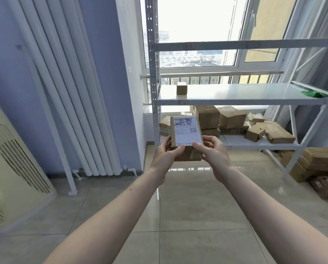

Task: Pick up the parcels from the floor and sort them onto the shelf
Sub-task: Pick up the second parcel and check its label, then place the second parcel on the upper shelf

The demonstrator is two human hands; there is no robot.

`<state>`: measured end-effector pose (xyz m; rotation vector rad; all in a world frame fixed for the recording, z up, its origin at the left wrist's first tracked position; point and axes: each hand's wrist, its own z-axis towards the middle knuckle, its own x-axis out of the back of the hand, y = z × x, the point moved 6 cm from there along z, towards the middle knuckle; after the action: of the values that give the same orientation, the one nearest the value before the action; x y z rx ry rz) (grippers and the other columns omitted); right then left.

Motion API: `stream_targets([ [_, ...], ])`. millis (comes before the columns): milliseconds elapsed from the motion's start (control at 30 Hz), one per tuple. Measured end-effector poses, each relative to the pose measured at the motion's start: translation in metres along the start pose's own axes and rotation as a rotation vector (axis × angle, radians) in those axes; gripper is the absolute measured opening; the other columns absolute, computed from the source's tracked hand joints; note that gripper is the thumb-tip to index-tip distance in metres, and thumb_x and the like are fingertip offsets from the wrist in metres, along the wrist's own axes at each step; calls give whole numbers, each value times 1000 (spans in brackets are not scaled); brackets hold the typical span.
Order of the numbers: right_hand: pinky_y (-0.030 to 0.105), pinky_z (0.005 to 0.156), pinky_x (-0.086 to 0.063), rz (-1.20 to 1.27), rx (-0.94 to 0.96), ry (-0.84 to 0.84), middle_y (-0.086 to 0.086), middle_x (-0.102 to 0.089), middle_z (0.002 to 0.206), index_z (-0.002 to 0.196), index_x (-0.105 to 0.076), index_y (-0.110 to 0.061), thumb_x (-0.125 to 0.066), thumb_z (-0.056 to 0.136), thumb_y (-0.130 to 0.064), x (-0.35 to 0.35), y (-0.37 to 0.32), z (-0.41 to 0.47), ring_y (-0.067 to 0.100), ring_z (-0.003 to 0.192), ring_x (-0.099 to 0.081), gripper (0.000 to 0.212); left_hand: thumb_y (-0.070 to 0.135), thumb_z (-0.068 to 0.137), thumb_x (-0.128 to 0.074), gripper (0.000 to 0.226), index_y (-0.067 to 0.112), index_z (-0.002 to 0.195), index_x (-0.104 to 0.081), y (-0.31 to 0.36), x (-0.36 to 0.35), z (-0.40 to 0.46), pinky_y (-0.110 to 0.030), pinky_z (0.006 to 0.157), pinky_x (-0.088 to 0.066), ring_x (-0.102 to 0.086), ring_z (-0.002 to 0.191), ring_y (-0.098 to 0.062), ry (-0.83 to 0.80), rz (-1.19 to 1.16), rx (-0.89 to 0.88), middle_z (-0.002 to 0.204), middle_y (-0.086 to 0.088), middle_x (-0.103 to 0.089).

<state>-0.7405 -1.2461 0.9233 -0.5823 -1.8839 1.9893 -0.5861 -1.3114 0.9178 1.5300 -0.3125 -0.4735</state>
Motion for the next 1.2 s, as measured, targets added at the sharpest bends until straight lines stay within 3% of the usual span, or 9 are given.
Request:
stream_targets([
  [267, 36, 87, -56, -14, 48, 18, 7, -69, 114, 119, -57, -13, -78, 80, -24, -16, -8, 124, 22, 106, -67, 45, 25, 86, -72, 62, 28, 141, -45, 8, 10, 129, -41, 106, -47, -64, 118, -16, 3, 11, -26, 130, 7, -66],
  [400, 24, 75, -51, -14, 80, 26, 5, -69, 113, 119, -57, -12, -76, 83, -21, -30, -21, 181, 17, 103, -67, 42, 16, 92, -67, 32, 41, 111, -57, 20, 16, 193, -27, 85, -50, -66, 110, -14, -34, 11, -48, 111, 15, -71],
  [567, 34, 89, -55, -12, 103, 64, 5, -68, 115, 120, -57, -13, -76, 82, -22, -36, -29, 250, 21, 110, -65, 43, 19, 91, -68, 47, 31, 133, -51, 29, 21, 270, -35, 93, -55, -66, 113, -19, -49, 16, -54, 126, 4, -67],
  [667, 28, 83, -55, -23, 116, 78, 6, -67, 116, 120, -56, -12, -75, 83, -21, -36, -34, 288, 20, 109, -65, 43, 20, 89, -70, 54, 27, 139, -49, 31, 18, 311, -42, 100, -53, -65, 115, -20, -52, 9, -56, 130, 2, -66],
  [767, 25, 81, -54, -39, 139, 76, 8, -66, 118, 122, -56, -11, -75, 84, -21, -33, -40, 329, 21, 110, -64, 44, 19, 89, -69, 53, 26, 138, -49, 34, 14, 352, -37, 96, -55, -66, 114, -19, -56, 2, -62, 131, 1, -65],
  [967, 37, 94, -55, -101, 203, 69, 3, -66, 119, 124, -55, -16, -75, 83, -29, -23, -53, 416, 21, 112, -62, 48, 16, 94, -65, 41, 34, 126, -47, 51, -4, 431, -27, 89, -51, -64, 113, -19, -57, 2, -114, 128, 1, -64],
  [1033, 30, 86, -56, -104, 233, 47, 3, -65, 119, 124, -54, -15, -74, 84, -28, -20, -61, 444, 20, 112, -62, 46, 15, 94, -64, 42, 32, 128, -45, 58, -12, 456, -22, 81, -52, -63, 112, -19, -41, -16, -133, 128, 0, -63],
  [1133, 10, 62, -53, -100, 275, 7, 2, -63, 117, 126, -53, -12, -72, 86, -24, -17, -76, 481, 16, 107, -61, 46, 15, 94, -65, 45, 27, 133, -47, 67, -18, 492, -14, 71, -54, -65, 108, -16, -6, -16, -168, 126, 0, -63],
  [1200, 10, 62, -52, -82, 290, -2, 1, -63, 116, 126, -53, -11, -73, 86, -22, -13, -82, 506, 15, 108, -61, 46, 17, 93, -67, 49, 25, 138, -49, 73, -22, 516, -17, 80, -54, -65, 112, -15, 14, 8, -200, 127, 1, -65],
])
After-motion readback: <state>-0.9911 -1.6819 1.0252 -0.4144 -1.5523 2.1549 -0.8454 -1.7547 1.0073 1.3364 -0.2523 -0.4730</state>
